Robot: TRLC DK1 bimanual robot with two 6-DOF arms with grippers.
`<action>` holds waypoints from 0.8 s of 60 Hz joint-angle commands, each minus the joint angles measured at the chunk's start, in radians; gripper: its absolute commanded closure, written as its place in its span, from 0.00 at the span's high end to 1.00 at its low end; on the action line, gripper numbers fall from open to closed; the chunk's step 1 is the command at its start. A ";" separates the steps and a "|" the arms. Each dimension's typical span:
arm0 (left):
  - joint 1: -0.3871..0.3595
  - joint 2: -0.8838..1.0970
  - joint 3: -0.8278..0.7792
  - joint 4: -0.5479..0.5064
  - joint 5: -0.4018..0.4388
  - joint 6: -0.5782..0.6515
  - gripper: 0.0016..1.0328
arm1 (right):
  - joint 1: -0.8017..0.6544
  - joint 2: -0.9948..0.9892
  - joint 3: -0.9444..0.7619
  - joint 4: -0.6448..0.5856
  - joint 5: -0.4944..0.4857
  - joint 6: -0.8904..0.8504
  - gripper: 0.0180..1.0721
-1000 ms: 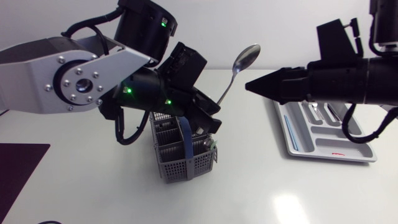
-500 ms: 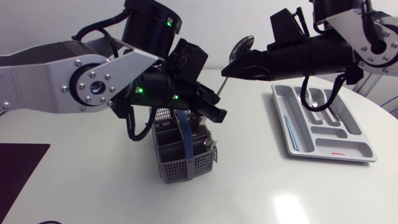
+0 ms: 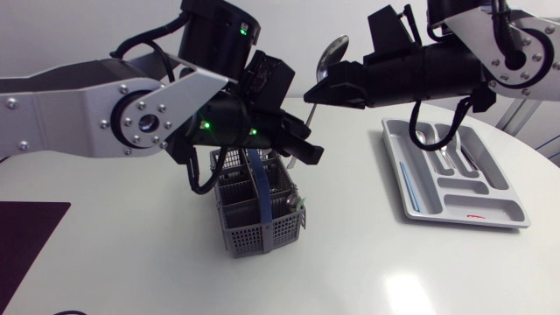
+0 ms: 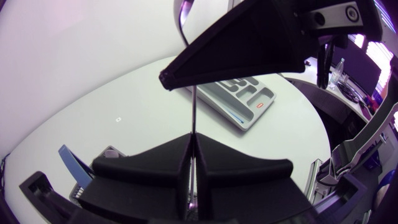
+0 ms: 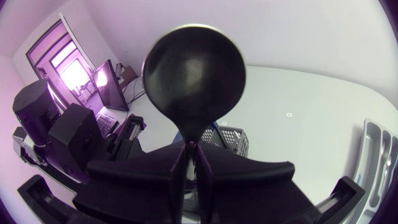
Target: Unload the cutlery basket into the drawer organizer.
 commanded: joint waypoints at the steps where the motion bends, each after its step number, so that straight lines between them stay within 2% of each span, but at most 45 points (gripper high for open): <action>1: 0.003 0.011 0.041 0.008 -0.010 -0.025 0.11 | -0.002 0.008 0.011 0.002 0.006 0.008 0.06; 6: 0.005 0.004 0.043 0.010 -0.009 -0.025 0.27 | -0.008 0.002 0.005 0.002 0.004 0.005 0.06; 10: 0.008 -0.012 0.041 0.010 -0.010 -0.020 0.44 | -0.021 -0.007 -0.007 0.002 0.001 -0.004 0.06; 16: 0.011 -0.041 0.035 0.011 -0.012 -0.017 0.56 | -0.051 -0.018 -0.029 0.001 -0.005 -0.017 0.06; 24: 0.018 -0.081 0.023 0.015 -0.037 0.001 0.61 | -0.114 -0.026 -0.049 -0.016 -0.013 -0.047 0.06; 34: 0.048 -0.133 0.004 0.018 -0.055 0.035 0.64 | -0.265 0.004 -0.035 -0.068 -0.031 -0.132 0.06; 48: 0.086 -0.237 -0.082 -0.018 -0.090 0.110 0.64 | -0.538 0.185 0.091 -0.186 -0.010 -0.334 0.06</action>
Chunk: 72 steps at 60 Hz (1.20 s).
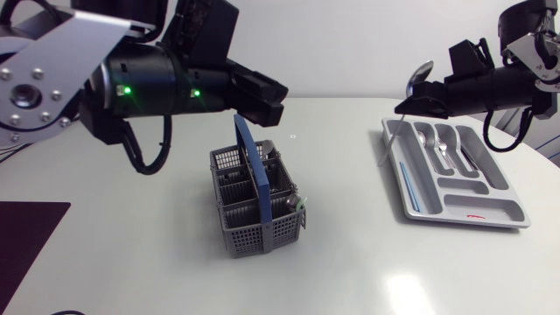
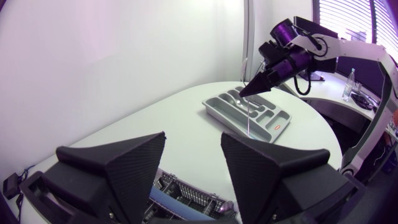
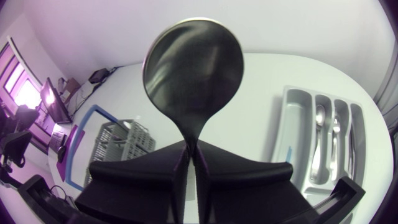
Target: Unload the cutlery basket into the drawer organizer.
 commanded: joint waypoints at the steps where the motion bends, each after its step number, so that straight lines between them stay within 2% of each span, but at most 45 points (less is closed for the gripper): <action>1: 0.022 -0.040 -0.052 -0.023 -0.012 0.039 0.64 | -0.072 0.081 0.069 -0.027 0.011 -0.085 0.06; 8: 0.072 -0.088 -0.107 -0.047 -0.012 0.071 0.64 | -0.164 0.209 0.185 -0.078 0.051 -0.163 0.06; 24: 0.175 -0.200 -0.236 -0.061 -0.005 0.154 0.65 | -0.227 0.389 0.391 -0.159 0.191 -0.241 0.06; 30: 0.246 -0.226 -0.285 -0.063 0.054 0.161 0.65 | -0.239 0.450 0.435 -0.164 0.245 -0.252 0.06; 41: 0.330 -0.247 -0.371 -0.056 0.103 0.187 0.65 | -0.256 0.558 0.483 -0.162 0.318 -0.269 0.06; 51: 0.365 -0.230 -0.419 -0.024 0.118 0.194 0.65 | -0.258 0.644 0.540 -0.162 0.340 -0.267 0.07; 72: 0.373 -0.154 -0.442 0.028 0.118 0.178 0.65 | -0.238 0.869 0.721 -0.194 0.387 -0.224 0.10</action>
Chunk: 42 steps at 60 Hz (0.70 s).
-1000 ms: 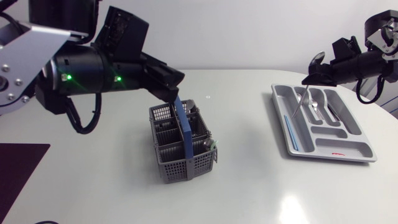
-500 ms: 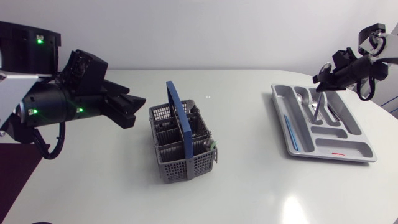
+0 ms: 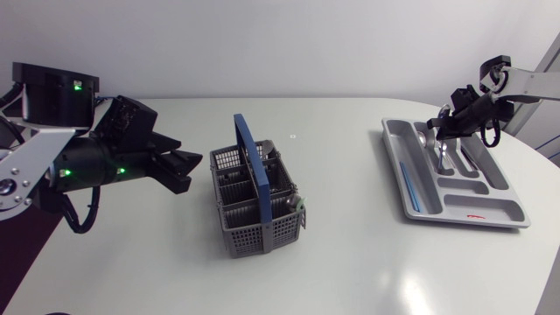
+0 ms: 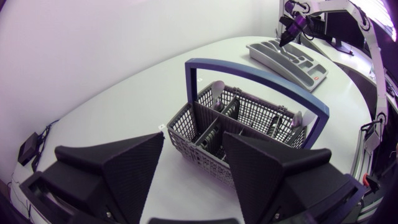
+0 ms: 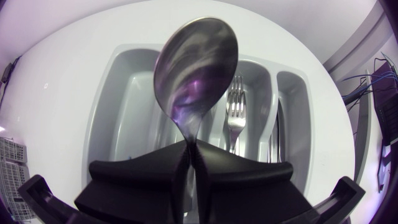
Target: Unload the cutlery basket into the drawer organizer.
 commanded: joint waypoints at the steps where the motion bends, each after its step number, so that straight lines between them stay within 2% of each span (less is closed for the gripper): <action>1: 0.015 0.042 -0.028 0.017 0.007 0.000 0.65 | 0.013 0.079 0.037 -0.023 0.013 0.025 0.10; 8: 0.035 0.077 -0.022 0.029 0.007 -0.002 0.65 | 0.020 0.133 0.061 -0.023 0.030 0.031 0.16; 14: 0.052 0.107 -0.021 0.043 0.007 -0.006 0.65 | 0.022 0.155 0.069 -0.020 0.038 0.031 0.26; 22: 0.064 0.149 -0.019 0.072 0.007 -0.013 0.65 | 0.020 0.110 0.031 -0.002 0.041 0.039 0.45; 27: 0.076 0.182 -0.008 0.081 0.009 -0.014 0.65 | 0.028 0.015 -0.069 0.054 0.052 0.037 0.50; 33: 0.089 0.229 0.013 0.084 0.018 -0.028 0.65 | 0.066 -0.171 -0.268 0.118 0.041 0.017 0.50; 42: 0.072 0.149 0.016 0.074 0.022 -0.025 0.65 | 0.140 -0.444 -0.549 0.181 -0.023 -0.017 0.53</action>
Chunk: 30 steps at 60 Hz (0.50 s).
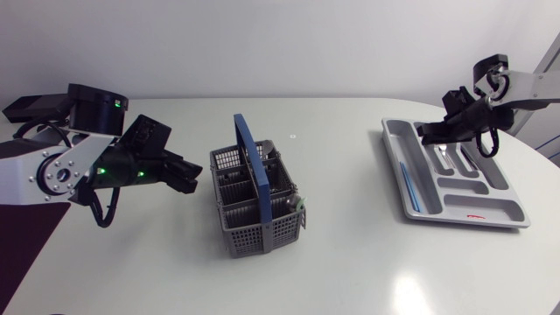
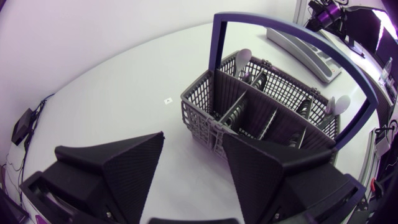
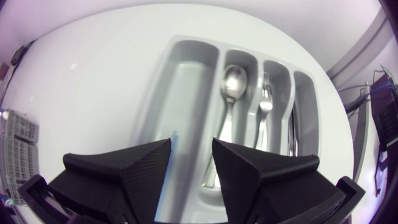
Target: Unload the cutlery basket into the drawer organizer.
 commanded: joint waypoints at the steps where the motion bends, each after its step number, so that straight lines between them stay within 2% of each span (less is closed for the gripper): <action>1: -0.020 -0.076 0.017 -0.014 0.011 -0.013 0.65 | 0.048 -0.133 -0.135 0.025 -0.030 -0.026 0.53; 15: -0.159 -0.209 0.157 -0.221 -0.046 -0.001 0.64 | 0.177 -0.399 -0.397 0.022 -0.076 -0.049 0.53; 22: -0.184 -0.183 0.155 -0.227 -0.088 0.008 0.64 | 0.289 -0.512 -0.518 0.022 -0.100 -0.052 0.53; 30: -0.135 -0.088 0.125 -0.159 -0.108 0.016 0.64 | 0.447 -0.587 -0.615 0.036 -0.099 -0.045 0.53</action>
